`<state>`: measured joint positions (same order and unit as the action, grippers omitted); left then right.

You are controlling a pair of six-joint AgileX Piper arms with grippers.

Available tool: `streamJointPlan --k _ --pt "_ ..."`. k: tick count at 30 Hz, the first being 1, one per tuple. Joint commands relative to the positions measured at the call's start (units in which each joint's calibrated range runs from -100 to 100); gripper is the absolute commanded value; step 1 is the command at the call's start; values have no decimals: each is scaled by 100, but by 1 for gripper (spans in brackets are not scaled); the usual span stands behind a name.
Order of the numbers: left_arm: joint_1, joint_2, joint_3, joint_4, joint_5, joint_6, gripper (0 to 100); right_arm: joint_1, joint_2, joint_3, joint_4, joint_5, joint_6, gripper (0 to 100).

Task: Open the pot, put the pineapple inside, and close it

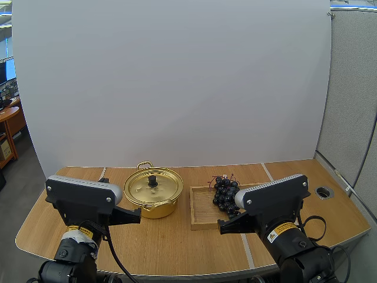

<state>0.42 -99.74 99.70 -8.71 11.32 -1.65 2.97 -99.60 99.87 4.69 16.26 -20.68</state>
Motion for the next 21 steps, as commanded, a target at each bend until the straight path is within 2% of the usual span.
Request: streamJointPlan --k 1,6,12,15,21 --pt "8 -26 30 -39 110 -264 0 -94 -40 13 272 -17 20 0" --pt "8 -26 30 -39 439 -649 0 -202 -40 13 272 338 20 0" --pt "8 -26 30 -39 1347 -680 0 -201 -40 13 272 1547 20 0" --pt "8 -26 30 -39 1954 -680 0 -234 -40 13 309 1533 20 0" --pt "8 -26 30 -39 2004 -680 0 -247 -40 13 312 1549 140 0"
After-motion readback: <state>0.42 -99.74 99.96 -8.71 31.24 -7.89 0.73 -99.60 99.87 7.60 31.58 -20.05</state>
